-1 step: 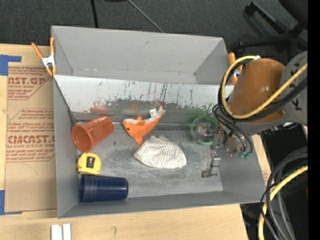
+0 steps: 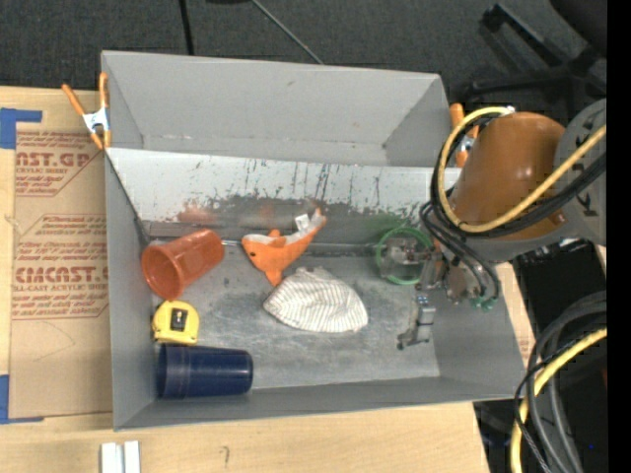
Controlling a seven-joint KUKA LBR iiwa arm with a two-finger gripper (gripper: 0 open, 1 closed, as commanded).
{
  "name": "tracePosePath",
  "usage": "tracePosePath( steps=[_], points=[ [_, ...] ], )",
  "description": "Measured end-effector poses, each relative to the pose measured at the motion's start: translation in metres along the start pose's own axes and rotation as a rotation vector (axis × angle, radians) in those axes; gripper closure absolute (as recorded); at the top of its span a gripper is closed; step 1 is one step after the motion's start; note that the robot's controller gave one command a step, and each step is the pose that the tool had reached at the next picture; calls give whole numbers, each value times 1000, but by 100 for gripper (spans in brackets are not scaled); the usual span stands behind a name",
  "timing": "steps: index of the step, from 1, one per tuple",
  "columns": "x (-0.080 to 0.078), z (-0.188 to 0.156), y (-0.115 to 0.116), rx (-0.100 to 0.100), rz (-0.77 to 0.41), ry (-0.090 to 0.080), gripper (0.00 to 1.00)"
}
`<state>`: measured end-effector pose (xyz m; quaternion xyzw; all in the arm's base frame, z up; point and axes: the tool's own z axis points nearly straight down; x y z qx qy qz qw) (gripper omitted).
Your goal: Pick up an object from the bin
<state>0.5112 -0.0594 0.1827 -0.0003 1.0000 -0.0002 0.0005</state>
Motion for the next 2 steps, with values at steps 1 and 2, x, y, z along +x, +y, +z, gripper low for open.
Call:
tracePosePath(
  steps=[1, 2],
  points=[
    [-13, 16, 17, 3, -47, -5, 0],
    [-39, 73, 51, 0, -129, -7, 0]
  ],
)
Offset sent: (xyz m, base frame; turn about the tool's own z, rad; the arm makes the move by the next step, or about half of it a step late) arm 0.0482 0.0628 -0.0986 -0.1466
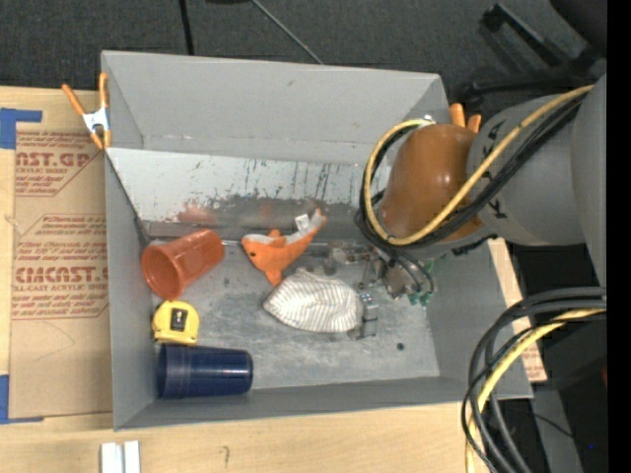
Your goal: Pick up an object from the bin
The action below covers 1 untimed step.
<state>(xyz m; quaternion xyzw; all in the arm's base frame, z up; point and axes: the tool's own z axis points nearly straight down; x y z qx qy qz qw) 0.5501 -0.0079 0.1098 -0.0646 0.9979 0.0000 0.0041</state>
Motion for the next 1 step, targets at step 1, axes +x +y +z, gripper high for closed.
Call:
tracePosePath(
  steps=[1],
  points=[
    [-15, 39, 40, -1, 77, 3, 100]
  ],
)
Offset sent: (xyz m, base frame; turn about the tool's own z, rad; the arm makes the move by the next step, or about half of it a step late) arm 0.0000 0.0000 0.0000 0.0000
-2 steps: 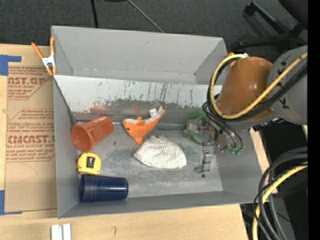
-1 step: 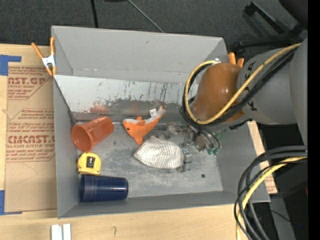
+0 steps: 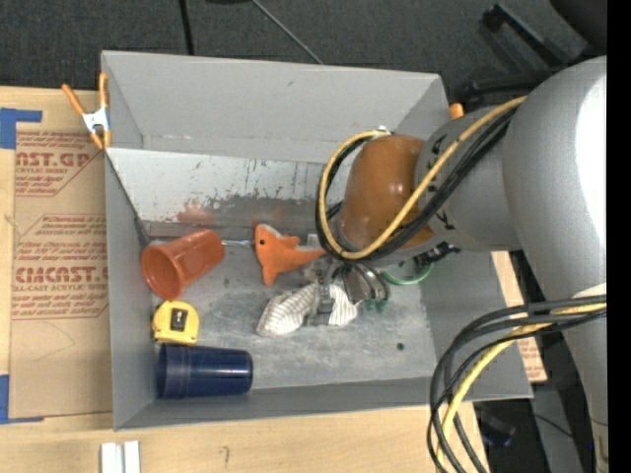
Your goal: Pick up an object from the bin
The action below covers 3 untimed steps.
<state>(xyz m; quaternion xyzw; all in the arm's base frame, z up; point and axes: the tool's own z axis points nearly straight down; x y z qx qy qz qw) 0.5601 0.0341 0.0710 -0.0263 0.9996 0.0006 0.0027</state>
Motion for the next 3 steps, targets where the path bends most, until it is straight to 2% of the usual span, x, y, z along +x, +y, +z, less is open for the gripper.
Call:
tracePosePath(
  steps=[1, 2, 3],
  points=[
    [0, 0, 0, 0, 0, 0, 100],
    [-28, -125, -8, 1, 10, 2, 100],
    [-28, -125, -8, 1, 10, 2, 100]
  ],
)
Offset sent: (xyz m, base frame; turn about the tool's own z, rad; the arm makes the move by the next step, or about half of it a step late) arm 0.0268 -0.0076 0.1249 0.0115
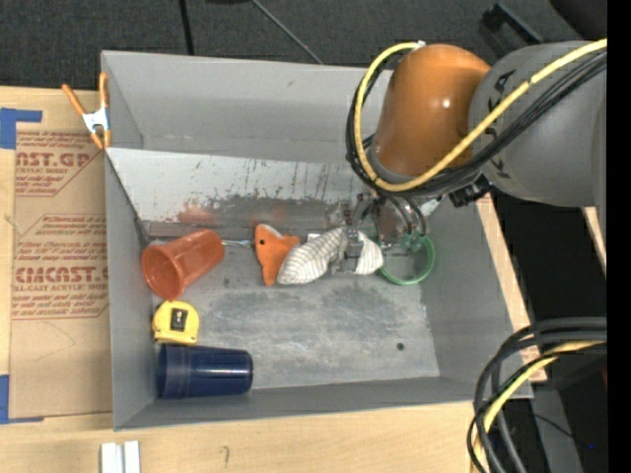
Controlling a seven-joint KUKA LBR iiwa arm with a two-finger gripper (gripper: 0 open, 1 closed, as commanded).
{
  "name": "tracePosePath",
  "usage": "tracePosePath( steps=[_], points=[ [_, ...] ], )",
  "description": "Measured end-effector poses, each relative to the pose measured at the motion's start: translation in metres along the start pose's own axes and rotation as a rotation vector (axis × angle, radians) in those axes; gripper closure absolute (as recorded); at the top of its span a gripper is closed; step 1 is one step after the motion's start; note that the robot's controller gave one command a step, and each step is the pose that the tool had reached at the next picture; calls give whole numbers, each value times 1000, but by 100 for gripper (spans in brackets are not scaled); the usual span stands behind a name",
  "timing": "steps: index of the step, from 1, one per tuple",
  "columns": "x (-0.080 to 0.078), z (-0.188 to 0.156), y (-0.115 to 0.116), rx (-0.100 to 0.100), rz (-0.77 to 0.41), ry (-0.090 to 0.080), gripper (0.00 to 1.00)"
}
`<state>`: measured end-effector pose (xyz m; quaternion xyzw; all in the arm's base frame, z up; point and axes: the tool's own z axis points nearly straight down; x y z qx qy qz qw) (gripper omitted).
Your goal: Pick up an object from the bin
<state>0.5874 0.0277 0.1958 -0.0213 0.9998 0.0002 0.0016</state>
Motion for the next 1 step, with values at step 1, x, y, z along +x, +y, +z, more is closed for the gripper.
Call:
tracePosePath(
  steps=[1],
  points=[
    [-1, -58, -2, -1, 8, 4, 100]
  ],
)
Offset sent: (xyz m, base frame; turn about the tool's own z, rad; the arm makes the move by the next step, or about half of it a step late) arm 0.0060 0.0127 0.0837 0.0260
